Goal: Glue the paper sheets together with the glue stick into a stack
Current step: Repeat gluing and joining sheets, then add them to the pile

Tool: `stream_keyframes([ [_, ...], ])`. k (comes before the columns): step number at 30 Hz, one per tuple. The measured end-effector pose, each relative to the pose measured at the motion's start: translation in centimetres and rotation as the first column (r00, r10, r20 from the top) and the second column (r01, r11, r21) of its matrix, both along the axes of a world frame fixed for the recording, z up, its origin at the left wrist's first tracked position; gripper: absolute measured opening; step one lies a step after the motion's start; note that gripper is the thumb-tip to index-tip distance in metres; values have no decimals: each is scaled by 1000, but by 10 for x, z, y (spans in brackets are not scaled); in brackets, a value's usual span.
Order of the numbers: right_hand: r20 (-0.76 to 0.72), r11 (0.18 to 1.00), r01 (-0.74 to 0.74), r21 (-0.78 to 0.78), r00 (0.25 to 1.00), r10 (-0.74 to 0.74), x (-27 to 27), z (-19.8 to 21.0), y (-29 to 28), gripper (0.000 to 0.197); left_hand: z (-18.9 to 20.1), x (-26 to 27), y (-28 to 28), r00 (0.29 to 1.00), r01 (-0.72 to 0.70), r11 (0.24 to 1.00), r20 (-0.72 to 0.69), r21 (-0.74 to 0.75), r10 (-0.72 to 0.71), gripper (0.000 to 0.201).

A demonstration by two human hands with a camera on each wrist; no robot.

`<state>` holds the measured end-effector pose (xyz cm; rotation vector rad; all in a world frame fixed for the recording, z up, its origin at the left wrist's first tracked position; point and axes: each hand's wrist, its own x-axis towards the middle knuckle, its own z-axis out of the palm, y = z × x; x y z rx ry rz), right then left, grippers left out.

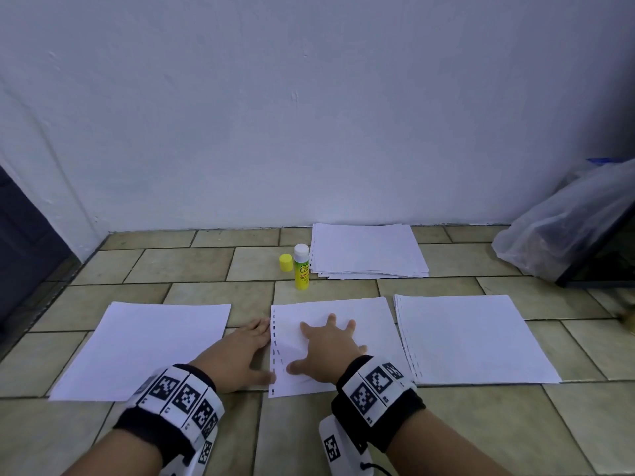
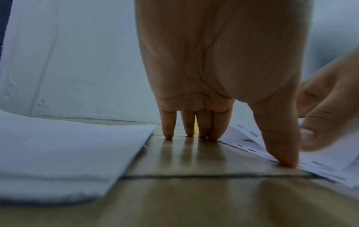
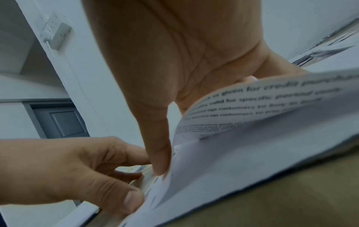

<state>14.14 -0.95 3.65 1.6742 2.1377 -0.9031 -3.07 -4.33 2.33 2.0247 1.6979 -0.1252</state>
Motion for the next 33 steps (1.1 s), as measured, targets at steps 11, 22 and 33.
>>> stream_keyframes([
  [11, 13, 1000, -5, -9, 1000, 6, 3, 3, 0, 88, 4, 2, -2, 1000, -17, 1000, -26, -25, 17, 93],
  [22, 29, 999, -31, -11, 999, 31, 3, 2, 0, 94, 3, 1, -2, 1000, -14, 999, -13, -32, 13, 94],
  [33, 46, 999, -46, -6, 998, 47, 3, 3, -1, 97, 2, 2, -1, 1000, -26, 999, -5, -36, 25, 94],
])
